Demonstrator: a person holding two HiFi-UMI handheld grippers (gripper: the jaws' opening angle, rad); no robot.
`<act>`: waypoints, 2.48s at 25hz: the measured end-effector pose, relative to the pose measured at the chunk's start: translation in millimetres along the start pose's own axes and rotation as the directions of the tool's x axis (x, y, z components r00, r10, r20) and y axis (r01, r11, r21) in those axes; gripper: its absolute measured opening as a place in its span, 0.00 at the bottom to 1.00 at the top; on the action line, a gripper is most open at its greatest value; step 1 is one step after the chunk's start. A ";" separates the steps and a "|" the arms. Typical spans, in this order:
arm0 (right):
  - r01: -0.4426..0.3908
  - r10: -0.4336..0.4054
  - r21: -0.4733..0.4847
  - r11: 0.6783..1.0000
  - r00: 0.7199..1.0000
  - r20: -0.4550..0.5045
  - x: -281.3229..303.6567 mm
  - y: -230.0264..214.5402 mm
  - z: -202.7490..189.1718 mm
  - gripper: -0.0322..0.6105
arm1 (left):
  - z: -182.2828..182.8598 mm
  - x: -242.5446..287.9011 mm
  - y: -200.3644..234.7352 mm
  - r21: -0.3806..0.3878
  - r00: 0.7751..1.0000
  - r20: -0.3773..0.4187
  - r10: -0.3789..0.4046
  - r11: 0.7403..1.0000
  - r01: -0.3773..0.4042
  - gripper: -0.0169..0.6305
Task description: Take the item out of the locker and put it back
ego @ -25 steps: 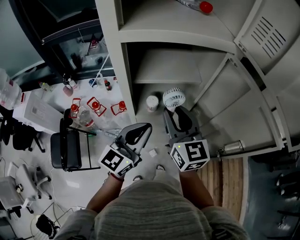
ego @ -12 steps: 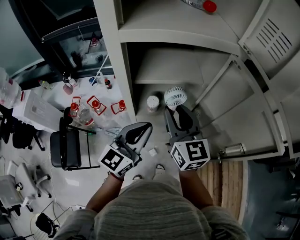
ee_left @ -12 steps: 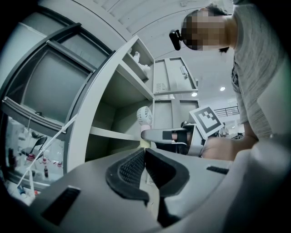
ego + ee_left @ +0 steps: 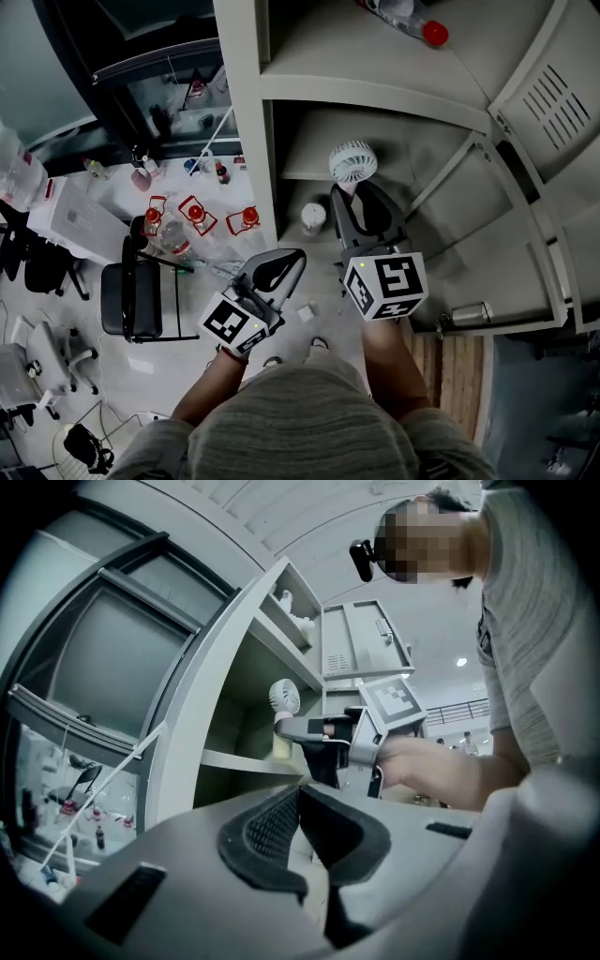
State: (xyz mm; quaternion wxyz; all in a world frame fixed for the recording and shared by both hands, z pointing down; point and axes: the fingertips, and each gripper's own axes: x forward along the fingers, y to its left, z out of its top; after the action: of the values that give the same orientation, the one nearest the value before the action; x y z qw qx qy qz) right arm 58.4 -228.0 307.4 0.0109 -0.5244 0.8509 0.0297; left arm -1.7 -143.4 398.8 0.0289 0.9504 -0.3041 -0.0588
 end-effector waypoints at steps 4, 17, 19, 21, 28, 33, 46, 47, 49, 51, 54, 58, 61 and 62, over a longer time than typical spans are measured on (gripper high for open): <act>0.000 0.000 -0.014 1.000 1.000 0.023 16.1 -3.3 13.6 0.27 | 2.0 -1.1 6.6 0.002 1.000 0.003 0.012 1.000 -0.012 0.04; 0.084 -0.084 0.002 0.996 0.996 0.023 52.2 -24.4 13.5 0.27 | 4.3 7.7 17.6 0.003 1.000 0.004 0.013 1.000 -0.013 0.04; 0.097 -0.097 0.006 0.995 0.995 0.007 54.7 -25.9 8.4 0.27 | 3.0 8.9 18.5 0.005 1.000 -0.002 0.012 1.000 -0.012 0.04; 0.104 -0.104 0.009 0.995 0.995 -0.001 56.1 -27.2 5.4 0.27 | 1.0 9.4 20.0 0.003 1.000 -0.011 0.015 1.000 -0.015 0.04; 0.102 -0.102 0.020 0.995 0.995 -0.010 59.5 -29.9 -2.1 0.27 | 1.2 12.9 23.0 0.005 1.000 -0.002 0.018 1.000 -0.018 0.04; 0.099 -0.099 0.021 0.995 0.995 -0.006 59.4 -29.9 -5.9 0.27 | 0.4 13.6 22.6 -0.005 1.000 -0.003 0.018 1.000 -0.018 0.04; 0.093 -0.093 0.006 0.996 0.995 0.025 59.6 -29.6 -6.5 0.27 | 0.9 15.4 22.2 0.002 1.000 0.002 0.021 1.000 -0.021 0.04; 0.092 -0.092 0.007 0.996 0.995 0.028 60.0 -29.8 -6.4 0.27 | 0.8 15.7 22.2 0.003 1.000 0.002 0.021 1.000 -0.021 0.04; 0.094 -0.094 0.009 0.996 0.995 0.034 60.8 -30.6 -6.2 0.27 | 0.4 16.1 22.2 0.004 1.000 0.000 0.021 1.000 -0.021 0.04; 0.097 -0.097 0.005 0.995 0.995 0.038 61.5 -31.2 -6.2 0.27 | 0.7 16.8 22.2 0.006 1.000 0.000 0.022 1.000 -0.022 0.04; 0.100 -0.100 -0.006 0.995 0.994 0.043 61.8 -31.2 -6.3 0.27 | -0.9 16.8 22.3 0.004 1.000 -0.004 0.025 1.000 -0.024 0.04; 0.103 -0.102 -0.010 0.995 0.994 0.041 62.2 -32.3 -6.1 0.27 | 0.3 18.6 22.7 0.004 1.000 0.002 0.023 1.000 -0.023 0.04; 0.101 -0.100 -0.030 0.994 0.994 0.035 62.6 -32.1 -7.0 0.27 | -1.0 19.2 22.5 0.006 1.000 -0.003 0.023 1.000 -0.023 0.04; 0.099 -0.098 -0.037 0.994 0.995 0.030 63.0 -31.6 -8.0 0.27 | -2.2 19.0 22.4 0.006 1.000 -0.007 0.023 1.000 -0.023 0.04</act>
State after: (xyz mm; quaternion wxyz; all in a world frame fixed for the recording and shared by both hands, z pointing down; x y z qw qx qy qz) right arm 58.4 -298.8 311.0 0.0142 -0.5654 0.8230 0.0529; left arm 1.1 -172.7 401.2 0.0278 0.9471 -0.3150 -0.0543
